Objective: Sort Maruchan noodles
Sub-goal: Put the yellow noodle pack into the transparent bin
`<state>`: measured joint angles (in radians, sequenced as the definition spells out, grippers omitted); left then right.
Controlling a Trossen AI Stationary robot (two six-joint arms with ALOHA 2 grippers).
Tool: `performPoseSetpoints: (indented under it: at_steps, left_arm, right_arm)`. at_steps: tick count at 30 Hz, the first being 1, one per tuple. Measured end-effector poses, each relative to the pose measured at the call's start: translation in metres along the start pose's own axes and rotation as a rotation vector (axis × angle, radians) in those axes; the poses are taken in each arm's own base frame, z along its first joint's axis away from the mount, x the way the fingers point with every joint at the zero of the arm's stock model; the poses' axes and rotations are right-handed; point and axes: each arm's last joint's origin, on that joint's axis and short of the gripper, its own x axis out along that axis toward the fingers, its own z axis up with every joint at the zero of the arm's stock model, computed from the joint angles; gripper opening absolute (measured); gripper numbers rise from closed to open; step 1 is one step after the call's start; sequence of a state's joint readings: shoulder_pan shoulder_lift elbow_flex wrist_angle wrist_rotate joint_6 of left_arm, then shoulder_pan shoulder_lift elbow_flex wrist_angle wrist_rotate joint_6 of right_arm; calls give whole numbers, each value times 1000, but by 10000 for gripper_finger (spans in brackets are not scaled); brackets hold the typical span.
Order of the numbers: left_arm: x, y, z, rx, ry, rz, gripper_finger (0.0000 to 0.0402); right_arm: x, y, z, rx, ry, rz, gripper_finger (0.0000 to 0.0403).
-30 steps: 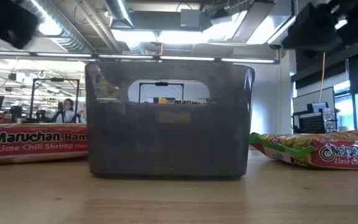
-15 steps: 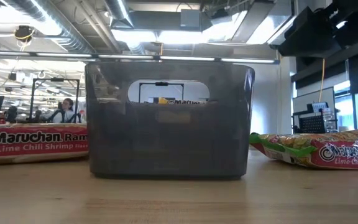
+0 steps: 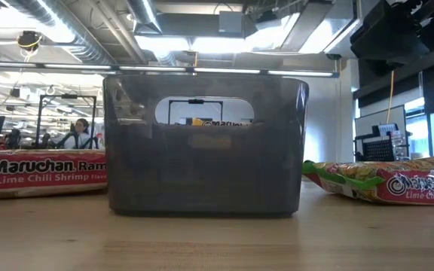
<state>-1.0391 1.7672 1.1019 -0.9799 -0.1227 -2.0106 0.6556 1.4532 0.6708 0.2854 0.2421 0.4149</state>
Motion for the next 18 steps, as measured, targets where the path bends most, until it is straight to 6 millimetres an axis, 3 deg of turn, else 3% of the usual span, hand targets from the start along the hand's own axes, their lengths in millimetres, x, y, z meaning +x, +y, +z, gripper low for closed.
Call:
performPoseSetpoints:
  at_steps: [9, 18]
  left_arm:
    - [-3, -26, -4, 179, -120, -307, 208]
    - [11, -58, 6, 338, -269, -461, 208]
  right_arm:
    - [0, 0, 1, 111, -13, 5, 269]
    - [1, 3, 1, 214, -22, 18, 269]
